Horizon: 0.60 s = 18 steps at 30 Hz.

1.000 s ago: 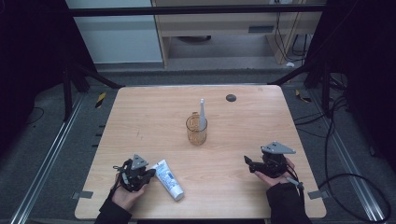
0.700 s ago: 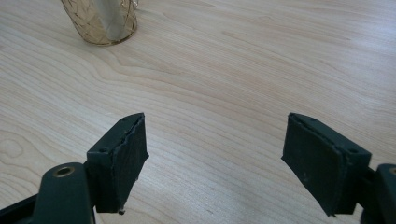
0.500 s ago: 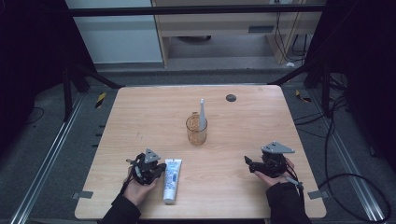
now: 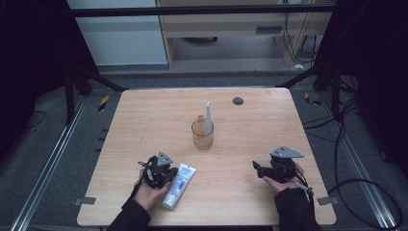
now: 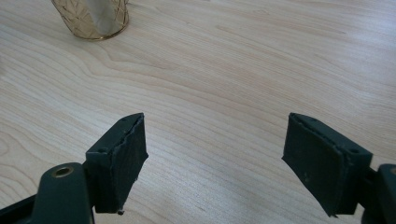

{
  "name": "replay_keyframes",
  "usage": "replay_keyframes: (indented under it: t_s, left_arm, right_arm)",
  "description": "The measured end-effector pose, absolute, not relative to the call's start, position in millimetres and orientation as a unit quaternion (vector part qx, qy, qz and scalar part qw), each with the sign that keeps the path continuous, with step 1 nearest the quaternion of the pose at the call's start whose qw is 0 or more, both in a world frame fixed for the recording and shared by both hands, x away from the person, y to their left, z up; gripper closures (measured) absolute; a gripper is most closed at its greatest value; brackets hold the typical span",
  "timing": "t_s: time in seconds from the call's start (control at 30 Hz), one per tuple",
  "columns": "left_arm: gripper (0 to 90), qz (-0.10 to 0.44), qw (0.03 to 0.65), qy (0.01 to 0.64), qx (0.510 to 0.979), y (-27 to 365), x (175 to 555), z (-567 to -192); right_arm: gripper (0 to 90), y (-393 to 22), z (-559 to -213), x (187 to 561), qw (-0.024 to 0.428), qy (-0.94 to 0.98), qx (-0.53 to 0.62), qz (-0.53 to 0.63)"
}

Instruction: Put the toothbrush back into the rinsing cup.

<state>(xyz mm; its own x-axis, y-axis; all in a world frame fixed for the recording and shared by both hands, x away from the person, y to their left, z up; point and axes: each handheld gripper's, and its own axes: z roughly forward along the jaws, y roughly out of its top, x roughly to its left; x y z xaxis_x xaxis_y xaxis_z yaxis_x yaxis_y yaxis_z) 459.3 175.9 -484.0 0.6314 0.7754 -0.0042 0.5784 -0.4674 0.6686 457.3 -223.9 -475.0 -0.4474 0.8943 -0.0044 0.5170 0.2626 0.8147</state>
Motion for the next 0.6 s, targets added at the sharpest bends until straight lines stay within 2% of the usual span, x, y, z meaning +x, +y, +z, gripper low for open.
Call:
replay_keyframes:
  t_s: [0.17,0.6]
  left_arm:
    - [89.0,0.150,0.324,0.400,0.844,175,459,-484]
    - [68.7,0.161,0.365,0.398,0.826,189,452,-454]
  right_arm:
    - [21.3,-224,-475,457,0.243,0.757,0.466,0.389]
    - [21.1,-227,-475,459,0.246,0.751,0.474,0.388]
